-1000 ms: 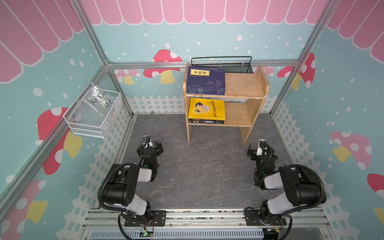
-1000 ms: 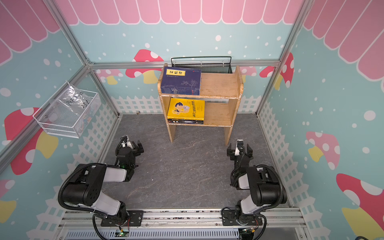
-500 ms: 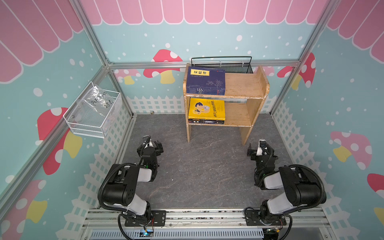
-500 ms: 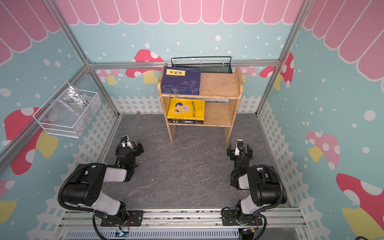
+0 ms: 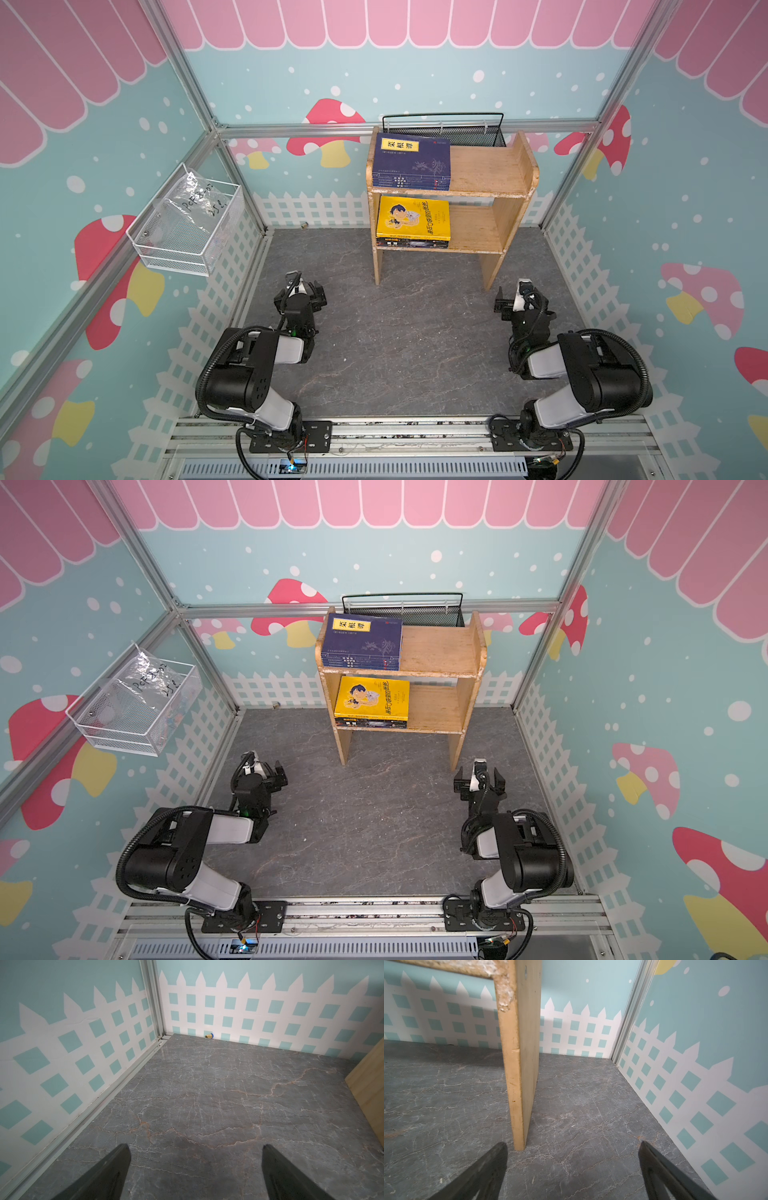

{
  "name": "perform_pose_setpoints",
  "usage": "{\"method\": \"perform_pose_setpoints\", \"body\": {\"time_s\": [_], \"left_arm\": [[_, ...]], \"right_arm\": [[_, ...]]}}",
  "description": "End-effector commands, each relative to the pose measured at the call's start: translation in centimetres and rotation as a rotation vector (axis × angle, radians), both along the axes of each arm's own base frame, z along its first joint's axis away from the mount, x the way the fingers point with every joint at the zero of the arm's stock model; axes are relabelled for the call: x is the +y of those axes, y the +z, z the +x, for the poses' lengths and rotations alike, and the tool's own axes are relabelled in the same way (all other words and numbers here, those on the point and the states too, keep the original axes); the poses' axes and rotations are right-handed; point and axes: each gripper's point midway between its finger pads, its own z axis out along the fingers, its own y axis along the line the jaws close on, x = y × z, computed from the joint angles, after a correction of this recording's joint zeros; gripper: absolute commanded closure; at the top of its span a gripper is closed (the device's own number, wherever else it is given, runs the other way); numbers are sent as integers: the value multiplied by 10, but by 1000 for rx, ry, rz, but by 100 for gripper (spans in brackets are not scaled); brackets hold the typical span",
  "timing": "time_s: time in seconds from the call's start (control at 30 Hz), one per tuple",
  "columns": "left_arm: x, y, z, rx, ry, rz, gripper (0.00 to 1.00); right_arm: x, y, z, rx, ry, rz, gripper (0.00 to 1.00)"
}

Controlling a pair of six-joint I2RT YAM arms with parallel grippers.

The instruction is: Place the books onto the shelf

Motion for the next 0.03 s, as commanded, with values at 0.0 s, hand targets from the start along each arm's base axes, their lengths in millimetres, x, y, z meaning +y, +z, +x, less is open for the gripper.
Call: {"method": "perform_pose_setpoints", "body": {"time_s": [0.0], "left_arm": [[-1,10,5,-22,-6,-5,1]], "right_arm": [[0,8,1,-30,6,0,0]]}}
